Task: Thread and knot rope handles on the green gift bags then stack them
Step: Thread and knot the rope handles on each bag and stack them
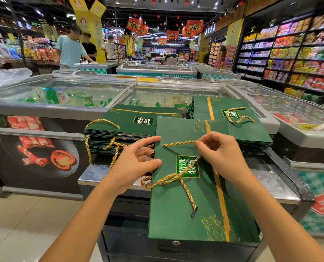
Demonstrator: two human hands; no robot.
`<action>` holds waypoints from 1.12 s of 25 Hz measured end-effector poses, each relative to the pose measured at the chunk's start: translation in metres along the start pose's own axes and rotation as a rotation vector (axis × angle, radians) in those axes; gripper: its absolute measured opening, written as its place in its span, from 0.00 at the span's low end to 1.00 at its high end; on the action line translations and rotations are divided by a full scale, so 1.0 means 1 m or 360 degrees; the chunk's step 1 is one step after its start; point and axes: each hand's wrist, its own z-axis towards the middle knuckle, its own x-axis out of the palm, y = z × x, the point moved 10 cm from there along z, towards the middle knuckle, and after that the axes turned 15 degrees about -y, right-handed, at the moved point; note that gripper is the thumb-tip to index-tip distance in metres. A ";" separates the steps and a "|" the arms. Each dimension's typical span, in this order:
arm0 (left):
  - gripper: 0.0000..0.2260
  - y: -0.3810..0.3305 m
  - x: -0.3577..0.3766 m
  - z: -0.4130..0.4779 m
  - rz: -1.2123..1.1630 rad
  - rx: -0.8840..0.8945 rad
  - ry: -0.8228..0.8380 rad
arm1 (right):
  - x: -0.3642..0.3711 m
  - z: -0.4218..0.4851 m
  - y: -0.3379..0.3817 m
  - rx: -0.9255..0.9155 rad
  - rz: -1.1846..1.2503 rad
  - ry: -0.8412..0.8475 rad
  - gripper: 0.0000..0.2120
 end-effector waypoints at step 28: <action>0.16 -0.160 0.015 -0.045 -0.0477 0.0398 -0.0364 | -0.034 -0.024 0.122 -0.0076 0.0120 0.0172 0.22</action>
